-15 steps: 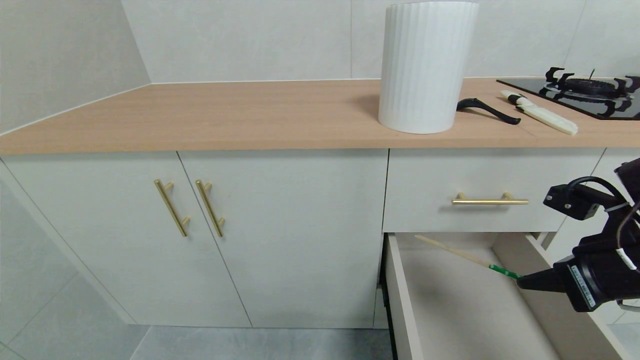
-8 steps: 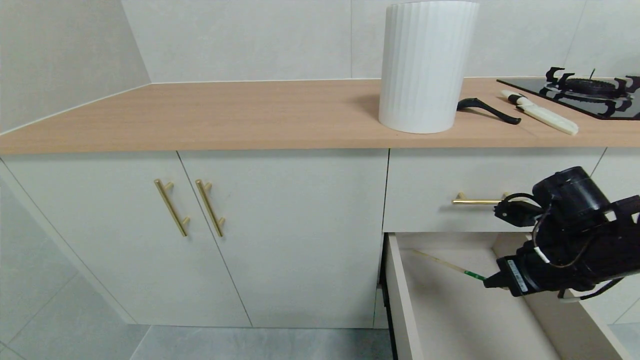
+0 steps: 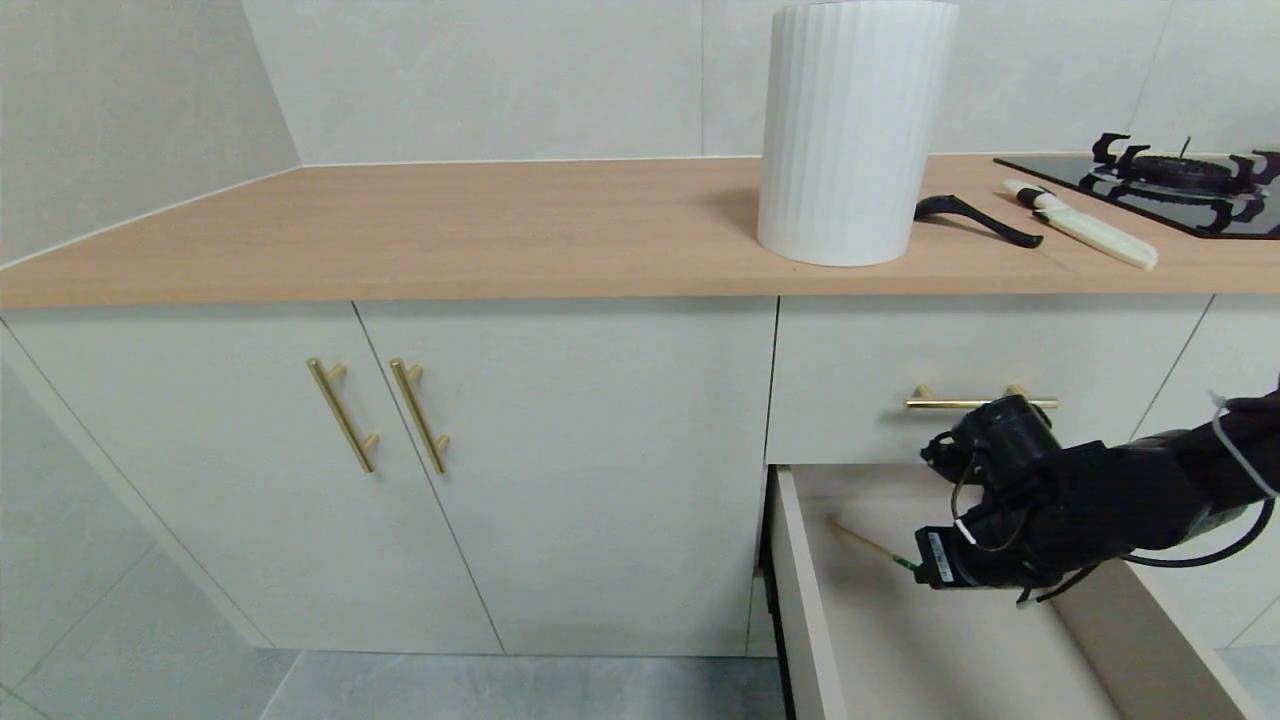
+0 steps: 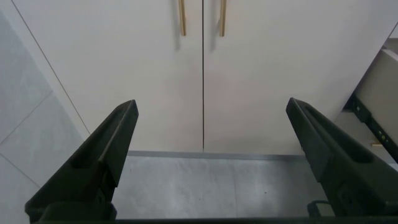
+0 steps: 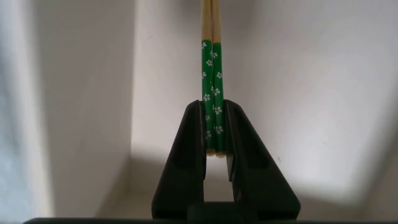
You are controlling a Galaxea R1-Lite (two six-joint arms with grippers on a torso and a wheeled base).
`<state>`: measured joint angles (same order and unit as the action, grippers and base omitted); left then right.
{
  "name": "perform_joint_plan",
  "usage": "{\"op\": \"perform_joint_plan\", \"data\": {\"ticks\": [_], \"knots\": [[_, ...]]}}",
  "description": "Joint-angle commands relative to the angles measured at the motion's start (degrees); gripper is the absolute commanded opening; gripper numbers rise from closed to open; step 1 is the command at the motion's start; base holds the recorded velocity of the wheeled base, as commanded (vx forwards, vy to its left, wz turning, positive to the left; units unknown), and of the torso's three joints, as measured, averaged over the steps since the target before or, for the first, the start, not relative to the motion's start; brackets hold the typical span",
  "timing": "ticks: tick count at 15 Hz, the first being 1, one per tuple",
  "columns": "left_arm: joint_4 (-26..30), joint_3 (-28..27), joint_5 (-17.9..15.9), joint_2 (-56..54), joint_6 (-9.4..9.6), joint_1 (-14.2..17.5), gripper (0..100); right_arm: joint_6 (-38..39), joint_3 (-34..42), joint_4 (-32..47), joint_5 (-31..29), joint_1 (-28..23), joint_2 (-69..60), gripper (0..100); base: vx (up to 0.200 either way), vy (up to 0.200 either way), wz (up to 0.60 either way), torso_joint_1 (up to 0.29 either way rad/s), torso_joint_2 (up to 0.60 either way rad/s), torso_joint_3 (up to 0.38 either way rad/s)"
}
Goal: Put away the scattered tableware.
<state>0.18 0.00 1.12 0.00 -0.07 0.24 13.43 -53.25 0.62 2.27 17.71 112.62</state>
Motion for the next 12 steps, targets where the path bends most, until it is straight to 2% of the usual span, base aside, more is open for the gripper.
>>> {"op": "perform_joint_plan", "data": {"ticks": [1,3,12], "knots": [[0.0,0.0,0.0,0.0,-0.01,0.0,100,0.8,0.3,-2.2,-0.7,0.9,5.9,0,0.000,0.000,0.00,0.000,0.00,0.000],[0.0,0.0,0.0,0.0,-0.01,0.0,100,0.9,0.0,-2.8,-2.7,0.9,8.0,0,0.000,0.000,0.00,0.000,0.00,0.000],[0.0,0.0,0.0,0.0,-0.01,0.0,100,1.4,0.2,-7.0,-3.8,2.2,16.1,0,0.000,0.000,0.00,0.000,0.00,0.000]]}}
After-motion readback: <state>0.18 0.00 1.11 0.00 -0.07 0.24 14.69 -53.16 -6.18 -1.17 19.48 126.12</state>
